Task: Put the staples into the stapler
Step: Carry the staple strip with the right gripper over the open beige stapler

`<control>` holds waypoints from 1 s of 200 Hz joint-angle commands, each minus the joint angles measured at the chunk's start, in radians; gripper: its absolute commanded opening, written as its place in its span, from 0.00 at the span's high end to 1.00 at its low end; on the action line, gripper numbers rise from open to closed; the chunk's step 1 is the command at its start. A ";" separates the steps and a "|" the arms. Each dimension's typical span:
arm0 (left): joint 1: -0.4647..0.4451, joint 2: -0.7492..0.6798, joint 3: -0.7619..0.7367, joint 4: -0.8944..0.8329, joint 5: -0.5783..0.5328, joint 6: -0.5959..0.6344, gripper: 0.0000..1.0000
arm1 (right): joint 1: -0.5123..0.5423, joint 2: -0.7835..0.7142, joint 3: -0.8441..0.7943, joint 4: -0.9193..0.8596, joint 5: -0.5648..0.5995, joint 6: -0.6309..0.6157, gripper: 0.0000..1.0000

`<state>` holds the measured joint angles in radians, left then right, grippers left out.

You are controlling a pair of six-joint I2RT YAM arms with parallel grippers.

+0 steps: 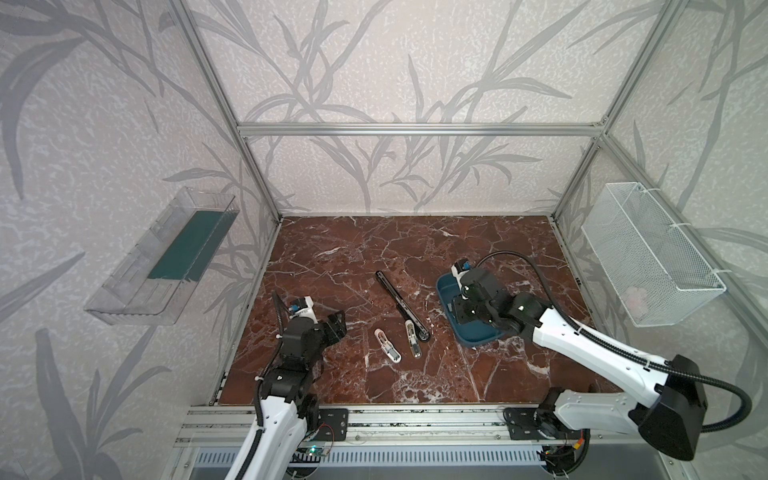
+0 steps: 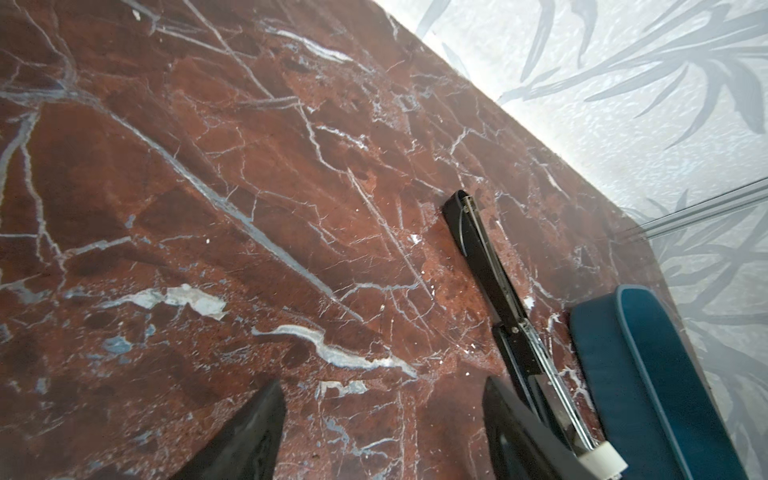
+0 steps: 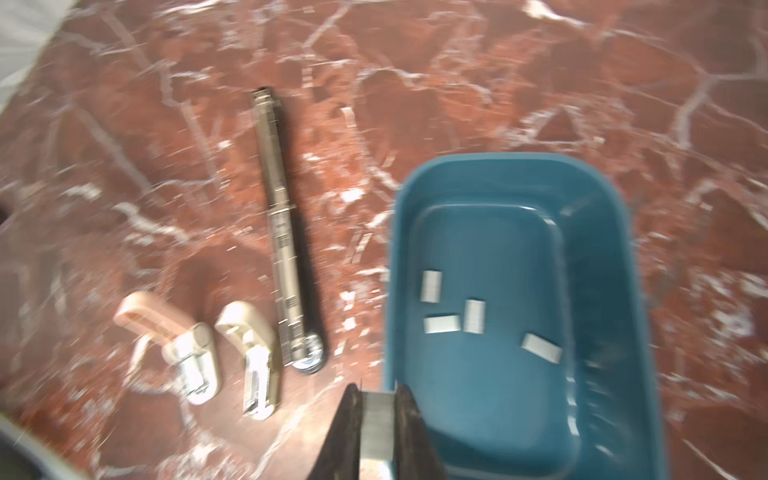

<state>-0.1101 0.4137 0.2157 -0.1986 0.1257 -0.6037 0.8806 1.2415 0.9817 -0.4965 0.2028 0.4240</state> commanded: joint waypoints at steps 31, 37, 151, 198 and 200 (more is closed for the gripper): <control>0.001 -0.178 -0.028 -0.091 0.013 -0.005 0.28 | 0.231 0.043 -0.098 0.151 0.110 0.060 0.84; 0.000 -0.184 -0.027 -0.092 0.019 -0.005 0.29 | 0.241 0.053 -0.090 0.134 0.113 0.074 0.84; -0.001 -0.164 -0.027 -0.090 -0.007 -0.008 0.31 | 0.270 0.222 -0.076 0.254 0.149 0.063 0.86; -0.003 -0.161 -0.027 -0.090 -0.021 -0.010 0.31 | 0.271 0.279 -0.081 0.281 0.132 0.069 0.86; -0.003 -0.161 -0.027 -0.090 -0.021 -0.010 0.31 | 0.270 0.282 -0.081 0.280 0.132 0.067 0.86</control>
<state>-0.1104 0.2459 0.2008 -0.2779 0.1238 -0.6056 1.1465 1.5028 0.8814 -0.2401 0.3244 0.4896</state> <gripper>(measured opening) 0.688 0.139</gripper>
